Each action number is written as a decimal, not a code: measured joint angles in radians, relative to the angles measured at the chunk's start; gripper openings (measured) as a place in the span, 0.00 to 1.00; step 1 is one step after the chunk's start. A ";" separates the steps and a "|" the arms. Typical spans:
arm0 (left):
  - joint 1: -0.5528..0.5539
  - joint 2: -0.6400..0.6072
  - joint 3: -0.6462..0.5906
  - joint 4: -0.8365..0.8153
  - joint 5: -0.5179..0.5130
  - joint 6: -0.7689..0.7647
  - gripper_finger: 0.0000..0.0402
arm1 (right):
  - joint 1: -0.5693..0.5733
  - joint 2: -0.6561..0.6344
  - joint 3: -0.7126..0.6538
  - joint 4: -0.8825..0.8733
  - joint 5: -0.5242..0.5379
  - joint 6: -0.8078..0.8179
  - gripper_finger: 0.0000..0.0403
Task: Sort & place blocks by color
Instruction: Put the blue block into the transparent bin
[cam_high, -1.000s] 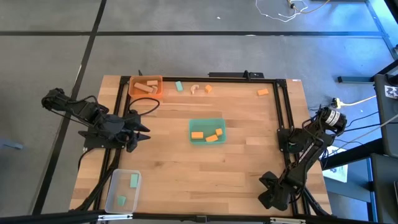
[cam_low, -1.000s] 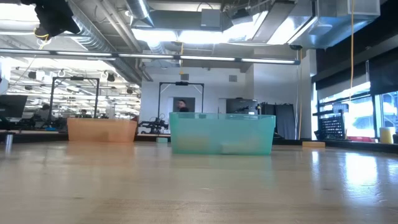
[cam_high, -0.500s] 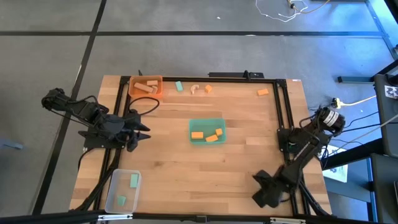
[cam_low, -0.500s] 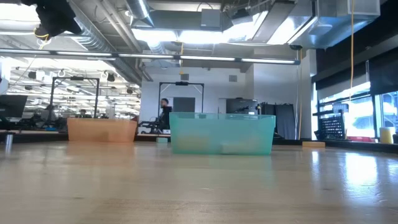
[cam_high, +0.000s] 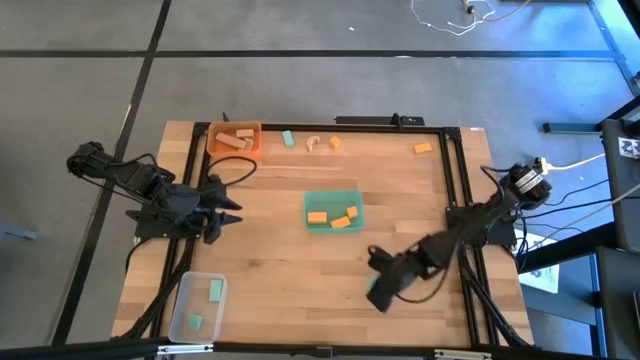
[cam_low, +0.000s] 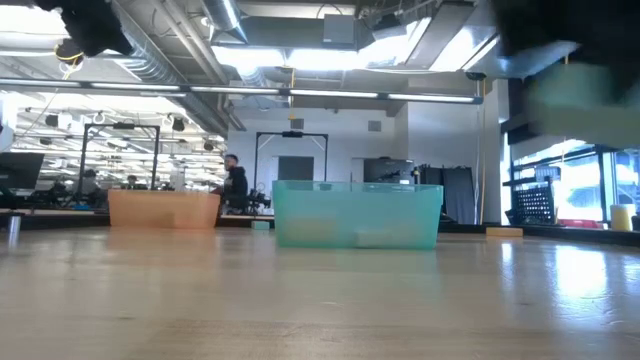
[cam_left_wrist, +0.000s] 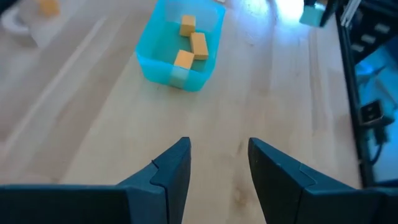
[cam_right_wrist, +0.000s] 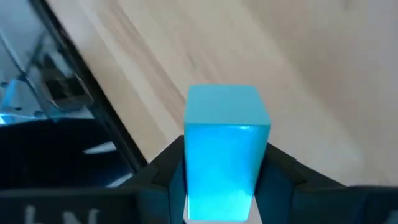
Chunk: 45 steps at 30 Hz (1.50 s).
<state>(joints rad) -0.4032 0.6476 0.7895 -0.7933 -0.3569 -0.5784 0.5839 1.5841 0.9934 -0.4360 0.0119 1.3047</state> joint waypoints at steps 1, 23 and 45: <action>0.000 0.000 0.000 0.000 0.000 0.039 0.38 | -0.026 0.000 0.017 0.004 0.000 -0.044 0.33; -0.001 0.030 0.000 0.206 -0.028 0.904 0.38 | -0.430 0.010 0.226 0.336 -0.234 -0.604 0.33; -0.001 0.158 -0.001 0.566 -0.023 0.944 0.38 | -0.457 0.036 0.226 0.405 -0.321 -0.787 0.33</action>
<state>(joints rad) -0.4038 0.8056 0.7883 -0.2269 -0.3798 0.3660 0.1269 1.6199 1.2198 -0.0311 -0.3092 0.5181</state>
